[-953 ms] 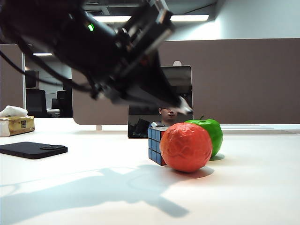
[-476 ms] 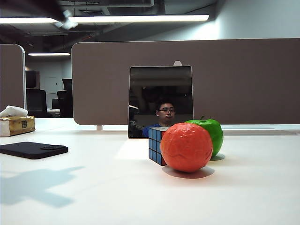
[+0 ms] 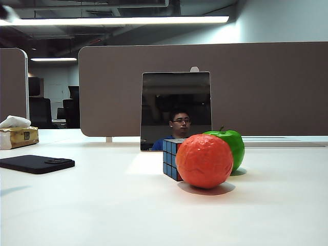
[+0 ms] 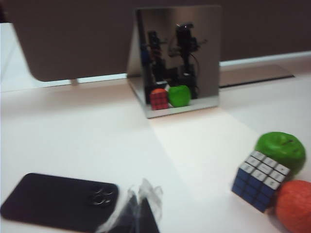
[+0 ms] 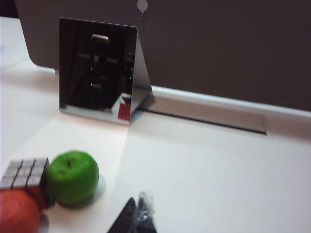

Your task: Move all the fruits on the tabletop near the face of the Rubik's cube that has the color most similar to each fruit.

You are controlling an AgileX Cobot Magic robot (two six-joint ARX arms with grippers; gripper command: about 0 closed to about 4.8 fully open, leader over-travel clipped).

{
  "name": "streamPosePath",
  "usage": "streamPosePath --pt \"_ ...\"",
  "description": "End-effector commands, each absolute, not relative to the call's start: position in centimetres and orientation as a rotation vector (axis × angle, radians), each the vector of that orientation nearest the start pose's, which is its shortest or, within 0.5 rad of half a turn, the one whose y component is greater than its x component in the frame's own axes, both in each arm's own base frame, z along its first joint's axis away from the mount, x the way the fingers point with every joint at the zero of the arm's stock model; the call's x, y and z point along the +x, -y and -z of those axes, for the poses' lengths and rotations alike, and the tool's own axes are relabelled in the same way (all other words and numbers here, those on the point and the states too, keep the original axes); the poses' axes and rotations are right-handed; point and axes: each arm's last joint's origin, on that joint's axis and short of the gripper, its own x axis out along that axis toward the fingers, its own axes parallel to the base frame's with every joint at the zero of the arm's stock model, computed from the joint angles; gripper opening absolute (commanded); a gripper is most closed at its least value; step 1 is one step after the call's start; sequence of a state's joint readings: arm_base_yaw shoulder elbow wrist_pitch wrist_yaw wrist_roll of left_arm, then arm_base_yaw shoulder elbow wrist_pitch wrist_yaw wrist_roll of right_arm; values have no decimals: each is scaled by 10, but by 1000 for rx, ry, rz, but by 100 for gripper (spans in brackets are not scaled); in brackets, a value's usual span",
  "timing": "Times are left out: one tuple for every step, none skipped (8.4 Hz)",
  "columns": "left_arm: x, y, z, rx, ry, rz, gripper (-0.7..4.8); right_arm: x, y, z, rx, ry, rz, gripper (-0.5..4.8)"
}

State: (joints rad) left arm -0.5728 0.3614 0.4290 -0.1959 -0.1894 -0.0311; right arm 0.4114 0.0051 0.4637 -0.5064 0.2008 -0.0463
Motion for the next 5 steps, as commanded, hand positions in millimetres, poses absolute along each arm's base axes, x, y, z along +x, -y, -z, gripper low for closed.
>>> streamPosePath --pt "58 29 -232 -8 -78 318 -5 86 -32 -199 88 194 -247 -1" --pt "58 29 -232 -6 -79 318 -5 86 -32 -197 88 197 -248 -1" --pt "59 29 -229 -2 -87 317 -5 88 -32 -190 85 196 -249 -1" --pt "61 30 -225 3 -98 317 -5 90 -32 -184 81 185 -242 -1" --pt "68 36 -207 -22 -116 354 -5 92 -29 -175 49 97 -219 -1"
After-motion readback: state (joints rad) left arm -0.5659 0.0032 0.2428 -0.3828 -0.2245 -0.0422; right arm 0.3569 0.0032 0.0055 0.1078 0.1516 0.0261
